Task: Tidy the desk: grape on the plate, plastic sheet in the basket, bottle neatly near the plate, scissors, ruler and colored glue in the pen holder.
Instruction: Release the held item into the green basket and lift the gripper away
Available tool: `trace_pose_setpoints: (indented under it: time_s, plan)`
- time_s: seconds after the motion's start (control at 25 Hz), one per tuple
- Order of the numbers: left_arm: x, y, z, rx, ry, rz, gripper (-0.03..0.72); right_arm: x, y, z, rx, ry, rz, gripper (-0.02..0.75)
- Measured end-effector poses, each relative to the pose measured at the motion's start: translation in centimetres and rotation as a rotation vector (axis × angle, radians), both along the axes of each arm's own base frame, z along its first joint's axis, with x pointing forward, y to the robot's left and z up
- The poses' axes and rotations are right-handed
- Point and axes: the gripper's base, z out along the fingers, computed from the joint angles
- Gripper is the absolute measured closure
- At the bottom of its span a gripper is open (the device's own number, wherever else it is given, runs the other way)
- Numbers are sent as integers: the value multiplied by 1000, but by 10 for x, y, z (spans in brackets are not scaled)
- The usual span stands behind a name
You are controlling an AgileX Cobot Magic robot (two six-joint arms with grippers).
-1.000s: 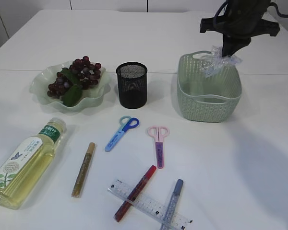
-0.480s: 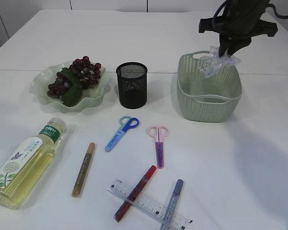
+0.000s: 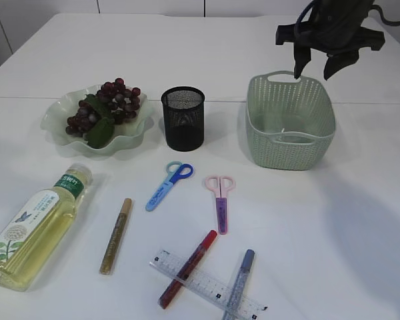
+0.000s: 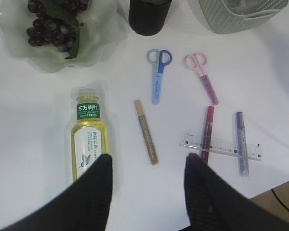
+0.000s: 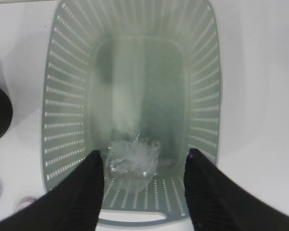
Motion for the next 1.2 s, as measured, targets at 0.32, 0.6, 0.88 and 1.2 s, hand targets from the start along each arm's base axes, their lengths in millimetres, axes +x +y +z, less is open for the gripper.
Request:
trace_pose_setpoints:
  time_s: [0.32,0.6,0.88,1.2]
  plan:
    - [0,0,0,0,0,0,328,-6,-2,2,-20,73,3,304]
    - [0,0,0,0,0,0,328,-8,4,2,30,91,40,304]
    - [0,0,0,0,0,0,328,-12,9,9,63,84,136,304]
    - [0,0,0,-2,1,4,328,-51,4,57,89,11,180,304]
